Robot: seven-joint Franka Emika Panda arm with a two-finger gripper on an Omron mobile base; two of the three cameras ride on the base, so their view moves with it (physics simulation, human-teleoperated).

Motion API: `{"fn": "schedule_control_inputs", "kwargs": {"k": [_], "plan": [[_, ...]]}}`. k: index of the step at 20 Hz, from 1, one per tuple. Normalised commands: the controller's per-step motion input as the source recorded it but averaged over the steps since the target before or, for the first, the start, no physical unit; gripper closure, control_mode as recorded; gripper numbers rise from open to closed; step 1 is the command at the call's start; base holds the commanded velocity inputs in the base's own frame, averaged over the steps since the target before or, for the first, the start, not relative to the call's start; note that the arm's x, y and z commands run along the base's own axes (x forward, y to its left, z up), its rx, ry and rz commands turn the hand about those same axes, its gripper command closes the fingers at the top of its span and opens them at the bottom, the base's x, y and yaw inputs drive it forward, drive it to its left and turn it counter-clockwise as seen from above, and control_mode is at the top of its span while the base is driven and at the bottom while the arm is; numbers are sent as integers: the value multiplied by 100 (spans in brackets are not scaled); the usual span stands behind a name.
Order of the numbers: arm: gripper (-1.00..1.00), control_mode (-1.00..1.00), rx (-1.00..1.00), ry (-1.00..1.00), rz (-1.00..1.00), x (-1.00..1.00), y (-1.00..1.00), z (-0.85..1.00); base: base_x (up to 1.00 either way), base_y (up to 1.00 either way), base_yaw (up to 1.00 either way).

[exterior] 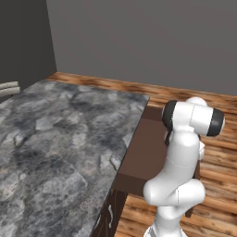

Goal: Organize the utensils by type. Pick up the wooden spoons from the counter and place them in the open cabinet. Then pick up the metallic utensils from the counter and place them in the open drawer.

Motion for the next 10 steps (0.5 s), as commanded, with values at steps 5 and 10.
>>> {"fn": "schedule_control_inputs", "kwargs": {"k": [5, 10], "plan": [[100, -100, 1, 0, 0, 40, 55, 15, 0, 0, 0], [100, -100, 0, 11, 0, 61, 24, -27, 0, 0, 0]]}}
